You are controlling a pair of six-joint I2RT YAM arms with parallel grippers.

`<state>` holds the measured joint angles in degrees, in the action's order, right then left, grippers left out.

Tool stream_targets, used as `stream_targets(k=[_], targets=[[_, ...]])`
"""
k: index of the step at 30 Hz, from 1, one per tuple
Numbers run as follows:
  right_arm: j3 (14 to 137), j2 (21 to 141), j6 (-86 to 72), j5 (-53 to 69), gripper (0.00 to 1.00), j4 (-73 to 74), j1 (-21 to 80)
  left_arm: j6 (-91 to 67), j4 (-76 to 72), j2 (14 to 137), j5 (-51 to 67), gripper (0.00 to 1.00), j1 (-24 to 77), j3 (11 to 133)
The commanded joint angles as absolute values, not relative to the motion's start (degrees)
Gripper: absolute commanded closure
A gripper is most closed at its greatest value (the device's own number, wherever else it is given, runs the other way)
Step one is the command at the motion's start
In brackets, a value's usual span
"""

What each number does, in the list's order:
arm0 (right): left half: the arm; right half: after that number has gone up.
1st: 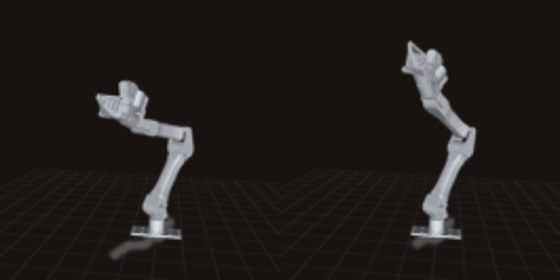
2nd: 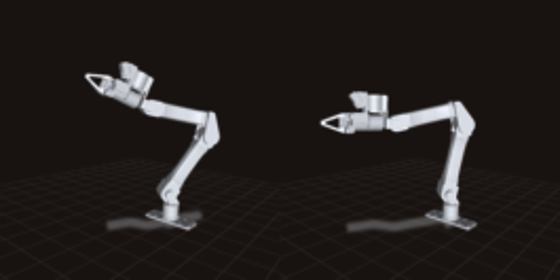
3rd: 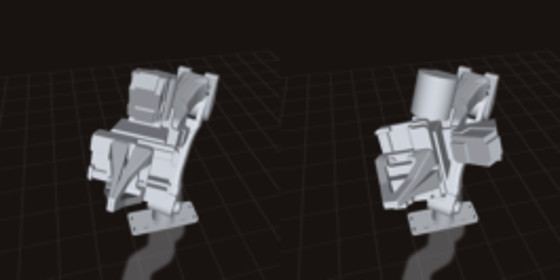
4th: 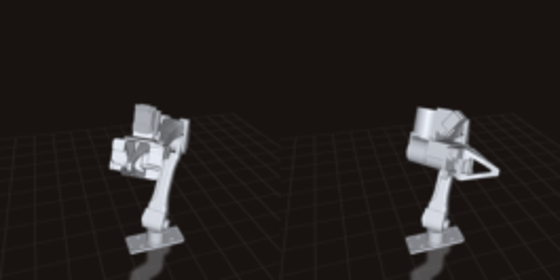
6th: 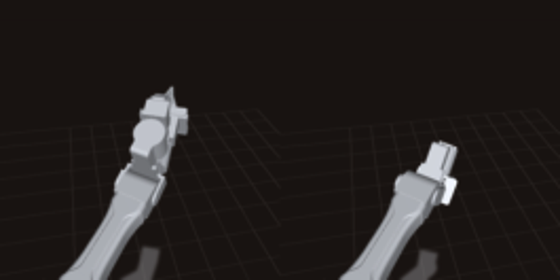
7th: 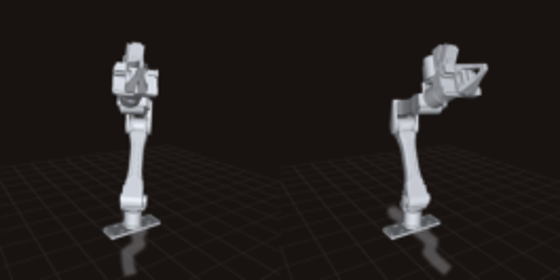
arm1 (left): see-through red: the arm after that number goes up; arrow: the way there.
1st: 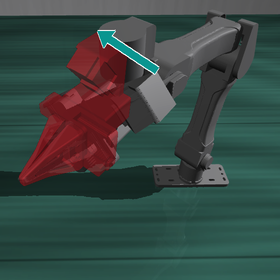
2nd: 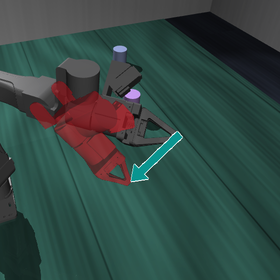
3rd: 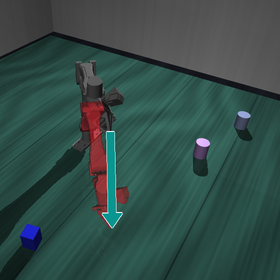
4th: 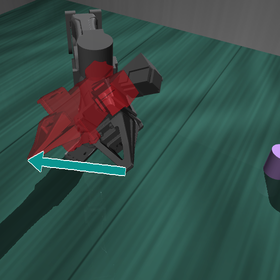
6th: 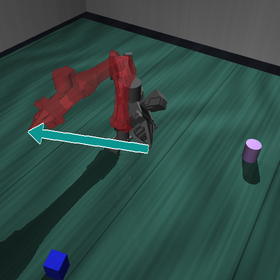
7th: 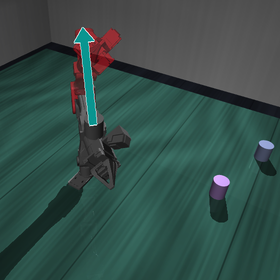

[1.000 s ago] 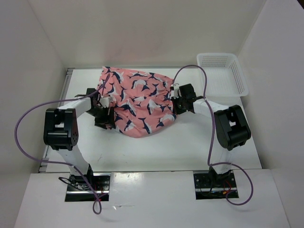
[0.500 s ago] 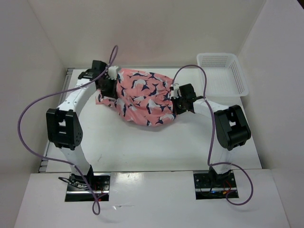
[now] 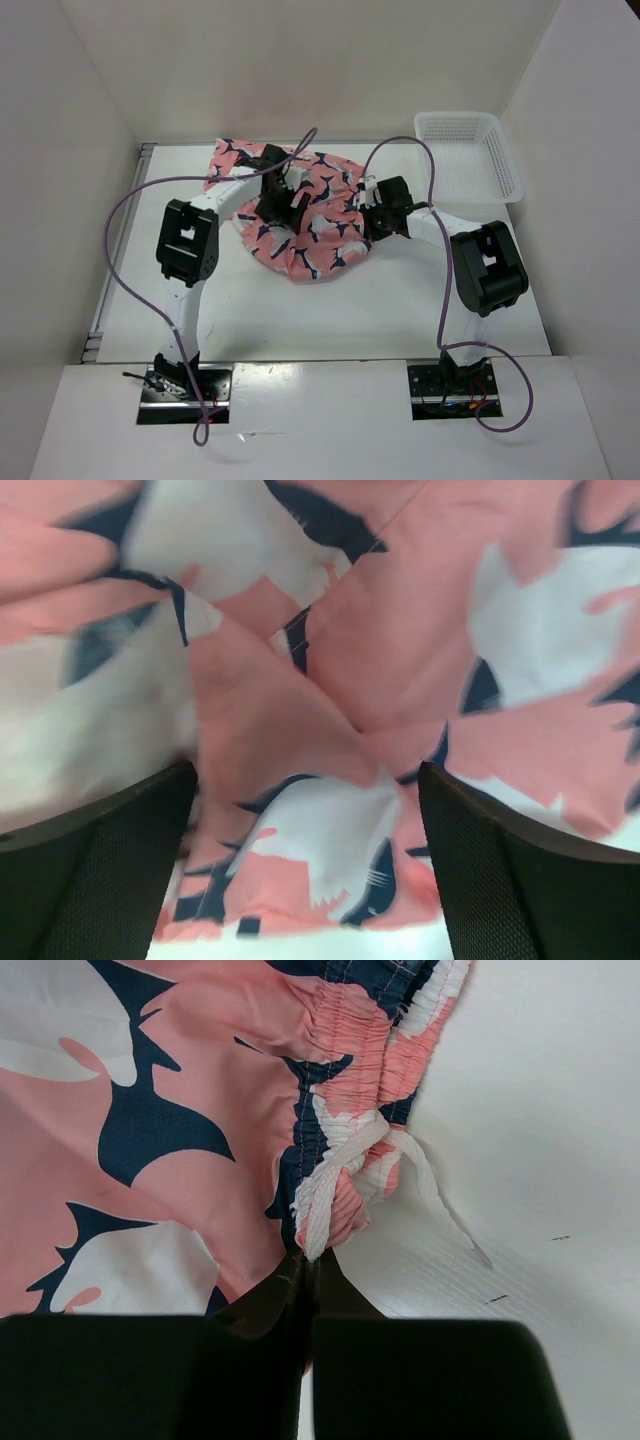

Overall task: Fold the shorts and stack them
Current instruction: Fold the shorts

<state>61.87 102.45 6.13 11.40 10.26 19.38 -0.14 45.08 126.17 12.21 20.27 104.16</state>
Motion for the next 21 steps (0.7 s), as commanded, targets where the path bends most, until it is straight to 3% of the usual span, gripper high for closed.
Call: stream_targets(k=[1,10,13,15,19,21], targets=[[62.85,99.49,7.29,11.87,1.00,8.53,19.95,0.00,42.37,114.89,12.40,0.00,19.78,107.15],[61.70,98.96,7.82,11.87,1.00,8.00,19.95,0.00,41.75,103.19,-2.55,0.00,16.18,98.46],[60.39,97.83,7.82,11.34,1.00,8.00,19.95,0.00,42.28,100.20,2.45,0.04,12.14,88.88],[59.86,97.82,7.82,11.34,1.00,8.00,19.95,0.00,41.58,99.06,6.48,0.12,10.64,82.31],[59.33,97.82,7.82,11.34,1.00,8.00,19.95,0.00,37.63,100.54,12.03,0.25,10.11,79.90],[59.33,97.82,8.34,11.34,1.00,7.47,19.95,0.00,35.96,101.25,12.56,0.25,9.59,79.89]])
